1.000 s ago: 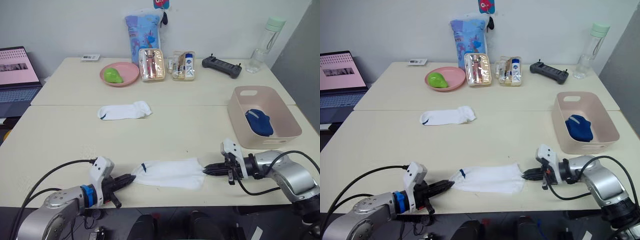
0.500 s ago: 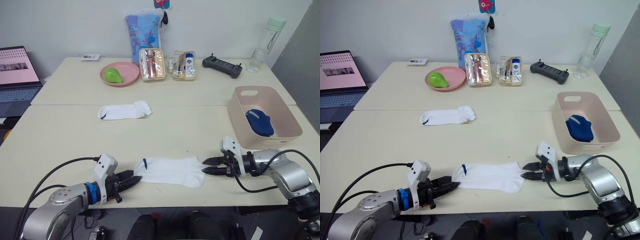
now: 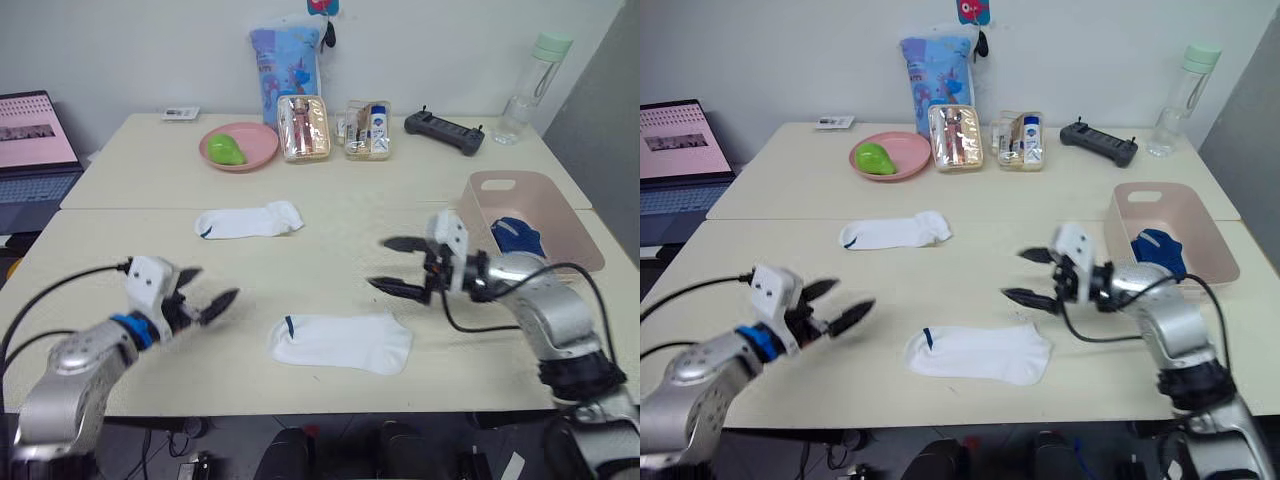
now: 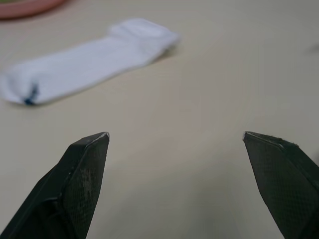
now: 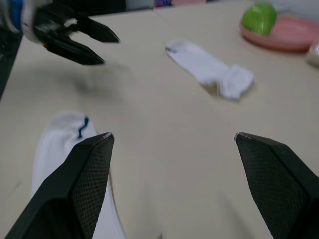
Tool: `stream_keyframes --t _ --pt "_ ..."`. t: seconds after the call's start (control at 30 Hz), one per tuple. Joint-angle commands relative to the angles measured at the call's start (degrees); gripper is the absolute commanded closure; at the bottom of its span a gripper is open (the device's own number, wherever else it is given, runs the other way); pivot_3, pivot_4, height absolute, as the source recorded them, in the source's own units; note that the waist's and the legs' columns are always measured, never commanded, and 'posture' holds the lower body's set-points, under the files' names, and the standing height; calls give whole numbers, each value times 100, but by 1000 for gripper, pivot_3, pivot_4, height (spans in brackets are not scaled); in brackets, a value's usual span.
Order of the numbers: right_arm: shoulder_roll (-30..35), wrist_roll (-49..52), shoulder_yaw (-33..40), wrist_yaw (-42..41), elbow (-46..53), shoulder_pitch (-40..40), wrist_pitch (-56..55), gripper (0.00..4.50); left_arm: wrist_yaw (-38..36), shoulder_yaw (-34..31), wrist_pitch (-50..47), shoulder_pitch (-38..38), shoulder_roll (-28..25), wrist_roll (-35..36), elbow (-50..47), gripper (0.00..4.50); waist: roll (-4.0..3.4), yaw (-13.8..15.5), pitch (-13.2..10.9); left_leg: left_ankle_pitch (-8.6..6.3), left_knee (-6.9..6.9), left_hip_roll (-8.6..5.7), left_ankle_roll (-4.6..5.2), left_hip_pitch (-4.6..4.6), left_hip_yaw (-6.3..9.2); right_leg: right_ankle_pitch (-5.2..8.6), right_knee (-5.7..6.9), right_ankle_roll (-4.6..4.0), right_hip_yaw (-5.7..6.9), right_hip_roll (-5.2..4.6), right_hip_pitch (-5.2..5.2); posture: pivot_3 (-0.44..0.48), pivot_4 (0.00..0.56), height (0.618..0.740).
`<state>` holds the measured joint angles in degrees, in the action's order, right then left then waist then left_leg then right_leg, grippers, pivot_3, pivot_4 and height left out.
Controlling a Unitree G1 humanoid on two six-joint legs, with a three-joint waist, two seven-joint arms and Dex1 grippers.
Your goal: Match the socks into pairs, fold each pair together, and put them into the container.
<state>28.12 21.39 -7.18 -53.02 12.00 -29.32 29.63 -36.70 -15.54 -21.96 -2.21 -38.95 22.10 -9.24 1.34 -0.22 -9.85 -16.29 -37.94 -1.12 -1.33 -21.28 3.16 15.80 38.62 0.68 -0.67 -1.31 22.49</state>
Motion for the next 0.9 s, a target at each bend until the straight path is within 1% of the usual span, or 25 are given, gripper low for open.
stream_keyframes --t 0.03,0.1,0.13,0.17,0.23,0.3,0.37,0.43,0.5,0.57,0.63,0.73,0.9 --pt "-227 -63 -7 459 303 -233 61 345 147 496 654 -692 114 -680 757 35 3 11 2 0 0 -1 -1 -7 0 -1 -2 2 -1 -2 5 0 150 740" --pt "-358 -149 -110 619 288 -240 2 345 241 916 1019 -1616 371 -1083 1846 35 12 81 7 0 -3 -12 -1 -22 8 -2 -6 3 8 -11 16 0 150 740" --pt "-395 -187 -143 670 272 -234 -35 345 271 1032 1175 -1937 471 -1225 2274 35 15 118 9 1 -11 -16 -2 -53 16 -6 -3 7 18 -15 46 0 150 740" --pt "-408 -227 -160 702 261 -218 -65 345 239 1183 1421 -2198 520 -1412 2683 35 19 119 7 3 -20 -21 -4 -79 18 -8 10 10 19 -17 72 0 150 740" --pt "-422 -275 -190 713 234 -216 -77 345 135 1407 1856 -2578 573 -1673 3324 35 22 111 6 3 -23 -20 -4 -94 7 -11 15 13 10 -19 88 0 150 740" --pt "-416 -318 -216 762 234 -191 -95 345 91 1556 2276 -3168 759 -1816 4197 35 23 67 5 3 -22 -21 -4 -100 -5 -12 14 13 0 -19 99 0 150 740" --pt "-439 -308 -194 878 260 -60 -36 345 68 1595 2561 -3814 1081 -1837 5049 35 28 57 3 4 -22 -19 -3 -106 -3 -12 18 13 7 -18 105 0 150 740" --pt "-390 -346 -212 893 318 57 -55 345 23 1736 2895 -4209 1224 -2046 5658 35 29 41 2 4 -24 -18 -2 -112 3 -11 25 13 15 -18 108 0 150 740" --pt "-385 -348 -190 926 359 92 -32 345 -10 1801 3132 -4435 1279 -2168 6096 35 29 13 2 4 -26 -19 -2 -113 0 -12 25 13 14 -18 107 0 150 740" --pt "-401 -360 -166 982 370 97 -6 345 -31 1781 3257 -4632 1343 -2187 6469 35 29 -51 2 4 -26 -20 -1 -111 -11 -12 27 14 3 -17 110 0 150 740" --pt "-374 -370 -119 1058 432 139 12 345 -157 1896 3254 -4881 1433 -2326 6902 35 30 -90 2 4 -26 -19 -1 -110 -12 -12 31 14 2 -17 112 0 150 740" --pt "-355 -370 -117 1088 477 165 26 345 -59 2033 3492 -5043 1421 -2578 7244 626 31 -107 2 5 -27 -17 0 -110 -4 -12 37 14 11 -12 113 0 150 740" --pt "-317 -320 -44 1171 607 232 118 345 -126 1992 3402 -5079 1369 -2635 7355 2261 31 -130 1 5 -30 -18 0 -108 -2 -14 40 17 9 -12 111 0 150 740"
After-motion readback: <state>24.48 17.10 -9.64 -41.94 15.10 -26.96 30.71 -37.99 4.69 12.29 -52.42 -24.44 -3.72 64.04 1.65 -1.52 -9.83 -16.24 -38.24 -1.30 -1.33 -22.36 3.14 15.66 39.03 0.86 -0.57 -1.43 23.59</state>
